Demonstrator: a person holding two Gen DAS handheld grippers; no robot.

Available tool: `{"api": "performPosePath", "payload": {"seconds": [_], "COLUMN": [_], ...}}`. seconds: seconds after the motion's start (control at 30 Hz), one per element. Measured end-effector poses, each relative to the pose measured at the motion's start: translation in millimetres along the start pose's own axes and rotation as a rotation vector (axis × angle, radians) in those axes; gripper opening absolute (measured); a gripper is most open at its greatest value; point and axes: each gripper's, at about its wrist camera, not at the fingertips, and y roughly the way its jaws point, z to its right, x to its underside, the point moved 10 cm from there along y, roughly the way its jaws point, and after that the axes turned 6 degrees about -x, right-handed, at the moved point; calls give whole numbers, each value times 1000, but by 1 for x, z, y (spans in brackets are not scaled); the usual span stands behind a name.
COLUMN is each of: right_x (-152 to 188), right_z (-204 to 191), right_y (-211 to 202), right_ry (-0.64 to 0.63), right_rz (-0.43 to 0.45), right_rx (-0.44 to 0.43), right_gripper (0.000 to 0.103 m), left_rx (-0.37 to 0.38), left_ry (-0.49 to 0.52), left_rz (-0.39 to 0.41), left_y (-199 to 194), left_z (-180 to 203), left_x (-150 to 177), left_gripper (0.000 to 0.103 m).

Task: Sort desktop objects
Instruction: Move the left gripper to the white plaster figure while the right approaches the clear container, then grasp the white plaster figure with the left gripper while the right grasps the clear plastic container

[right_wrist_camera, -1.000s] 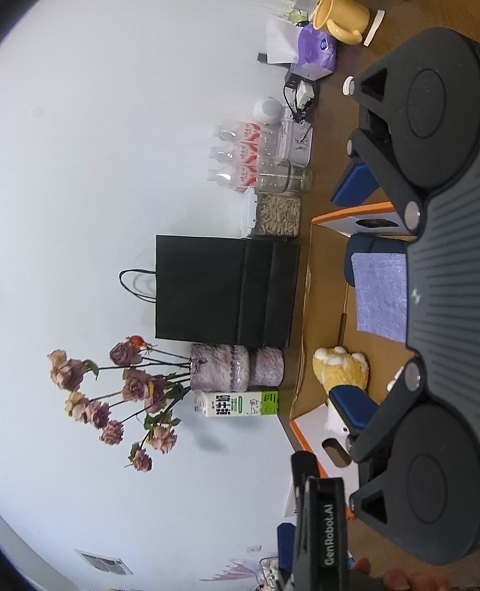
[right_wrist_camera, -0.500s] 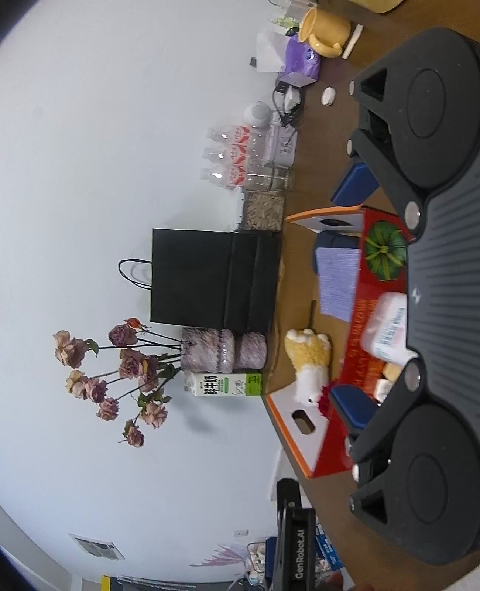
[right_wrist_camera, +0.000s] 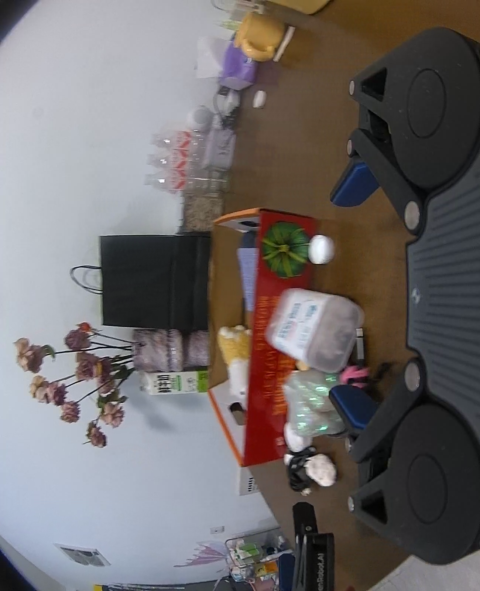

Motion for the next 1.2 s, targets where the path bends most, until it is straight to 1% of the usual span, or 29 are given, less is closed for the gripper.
{"api": "performPosePath", "payload": {"seconds": [0.17, 0.4, 0.57, 0.6, 0.67, 0.73, 0.77, 0.83, 0.9, 1.07, 1.2], "right_x": [2, 2, -3, -5, -7, -9, -9, -11, -12, -19, -22], "right_z": [3, 0, -1, -2, -4, -5, -6, -7, -9, -11, -11], "right_y": [4, 15, 30, 32, 38, 44, 47, 54, 59, 70, 83], "right_ry": [41, 27, 20, 19, 15, 10, 8, 10, 15, 23, 32], "right_rz": [-7, -24, -33, -34, -37, -44, -48, -56, -61, -61, -77], "right_rx": [-11, -16, -13, -14, -18, -21, -22, -27, -36, -50, -49], "right_gripper": [103, 103, 103, 103, 103, 103, 102, 102, 101, 98, 93], "left_rx": [8, 24, 43, 48, 58, 66, 69, 82, 94, 108, 122], "left_ry": [7, 33, 35, 35, 33, 38, 39, 39, 40, 38, 28], "left_rz": [5, -12, -23, -24, -27, -34, -39, -51, -65, -86, -107], "left_y": [3, 15, 24, 25, 27, 30, 32, 35, 39, 48, 54], "left_z": [4, 15, 22, 23, 25, 26, 28, 30, 32, 36, 38], "left_x": [0, 3, 4, 4, 3, 4, 4, 6, 8, 12, 14], "left_gripper": [103, 103, 91, 87, 84, 74, 71, 60, 53, 49, 42]}}
